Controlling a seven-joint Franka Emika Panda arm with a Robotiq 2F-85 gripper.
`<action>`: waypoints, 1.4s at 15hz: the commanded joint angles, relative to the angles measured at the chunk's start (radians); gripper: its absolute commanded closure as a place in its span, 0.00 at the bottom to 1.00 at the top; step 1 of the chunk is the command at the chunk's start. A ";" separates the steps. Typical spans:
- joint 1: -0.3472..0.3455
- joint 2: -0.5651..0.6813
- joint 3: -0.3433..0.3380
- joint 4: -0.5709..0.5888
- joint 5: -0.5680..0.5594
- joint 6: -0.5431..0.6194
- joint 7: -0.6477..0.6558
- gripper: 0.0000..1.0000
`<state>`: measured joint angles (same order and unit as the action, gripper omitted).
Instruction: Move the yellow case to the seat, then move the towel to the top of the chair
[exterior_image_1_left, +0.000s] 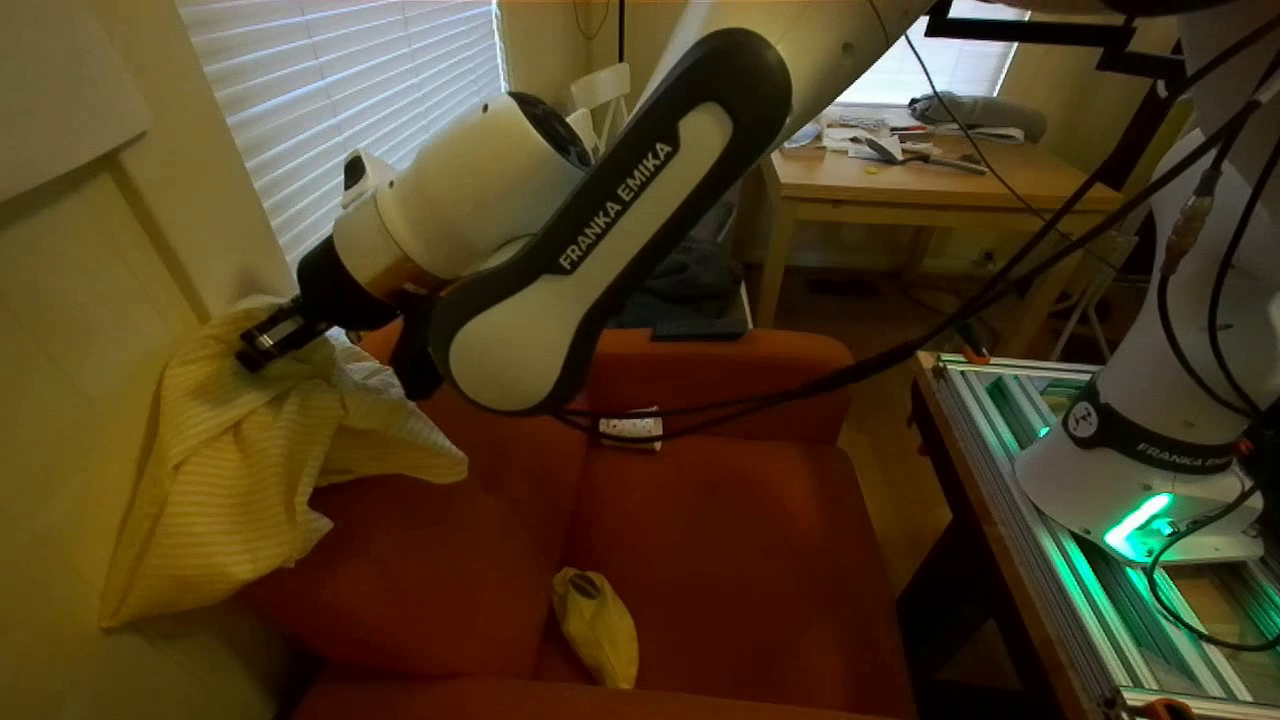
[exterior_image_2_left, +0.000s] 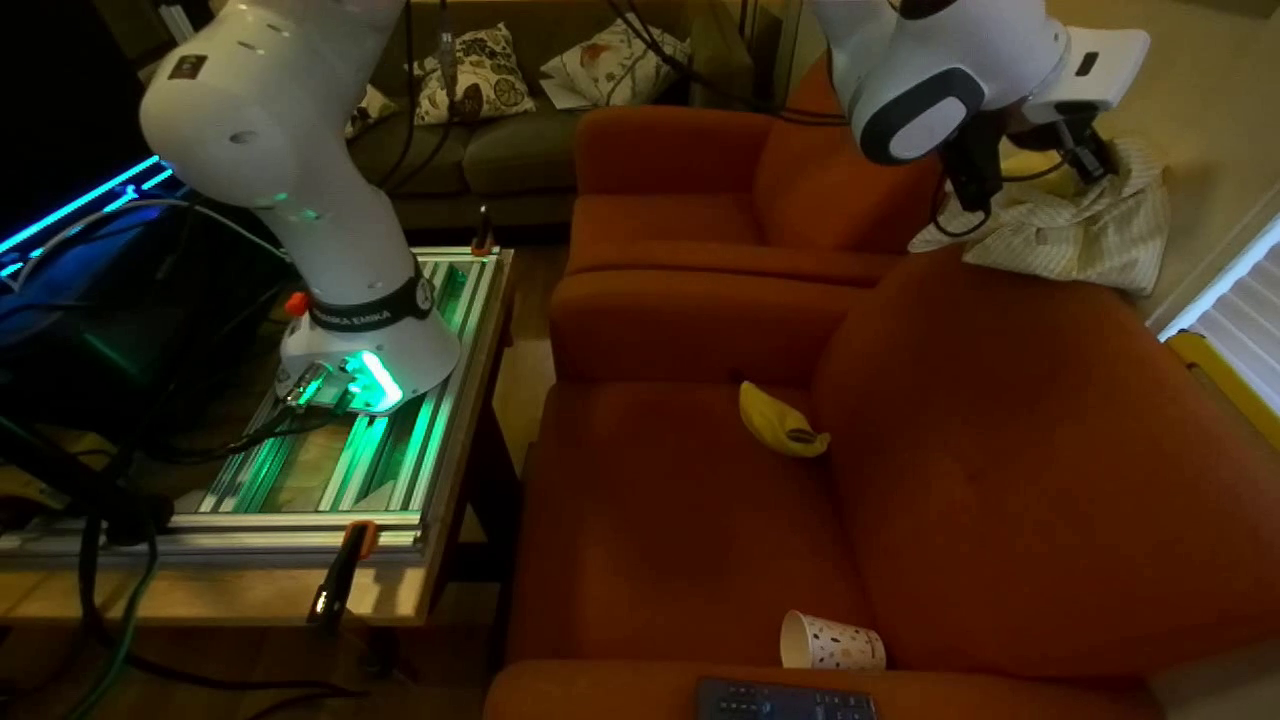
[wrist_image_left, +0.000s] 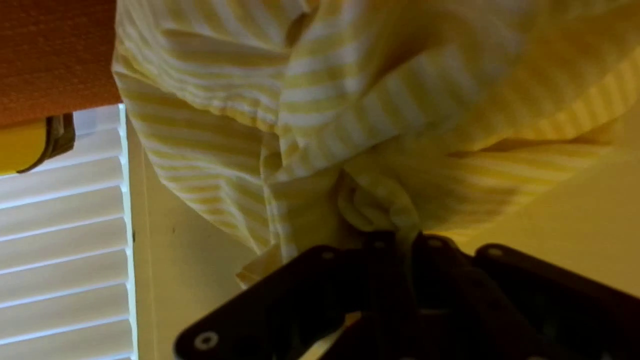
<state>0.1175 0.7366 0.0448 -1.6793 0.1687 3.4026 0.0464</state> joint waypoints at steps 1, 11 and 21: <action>0.033 0.051 -0.047 0.091 0.015 -0.118 0.006 0.97; 0.143 0.036 -0.181 0.107 -0.026 -0.261 0.089 0.41; 0.255 -0.038 -0.252 -0.031 0.022 -0.127 0.101 0.00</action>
<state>0.3335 0.7594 -0.1829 -1.6196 0.1737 3.2264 0.1284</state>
